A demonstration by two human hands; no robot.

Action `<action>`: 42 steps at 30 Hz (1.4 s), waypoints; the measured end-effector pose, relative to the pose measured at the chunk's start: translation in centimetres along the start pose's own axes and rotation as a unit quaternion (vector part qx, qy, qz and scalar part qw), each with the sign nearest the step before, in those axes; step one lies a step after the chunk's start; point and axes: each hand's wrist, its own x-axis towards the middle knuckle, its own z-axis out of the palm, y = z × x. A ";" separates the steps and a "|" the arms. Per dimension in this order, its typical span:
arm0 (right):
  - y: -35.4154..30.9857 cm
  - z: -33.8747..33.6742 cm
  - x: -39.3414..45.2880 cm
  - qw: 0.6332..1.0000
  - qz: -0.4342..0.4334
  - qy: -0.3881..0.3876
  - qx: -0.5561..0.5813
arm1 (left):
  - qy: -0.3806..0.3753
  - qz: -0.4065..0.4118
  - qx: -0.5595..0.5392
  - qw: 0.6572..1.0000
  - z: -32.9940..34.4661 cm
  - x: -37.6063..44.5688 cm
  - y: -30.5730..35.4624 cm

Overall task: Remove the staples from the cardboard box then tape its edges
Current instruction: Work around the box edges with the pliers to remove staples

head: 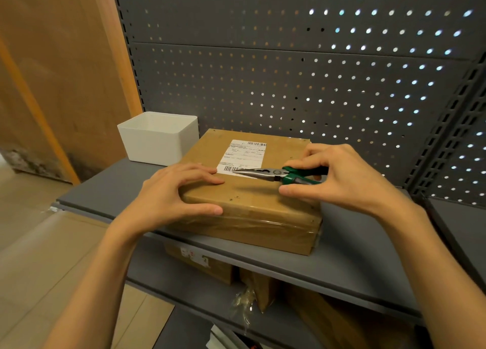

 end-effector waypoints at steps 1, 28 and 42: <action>0.0 0.3 0.3 1.000 0.000 0.006 0.004 | 0.001 0.001 0.002 1.000 0.0 0.0 0.0; -5.2 11.3 19.8 0.989 0.100 0.052 -0.092 | 0.024 -0.248 -0.049 0.967 0.1 2.1 -3.0; -5.3 12.1 20.3 0.990 0.136 0.026 -0.024 | 0.018 -0.250 -0.048 0.967 0.1 2.2 -3.2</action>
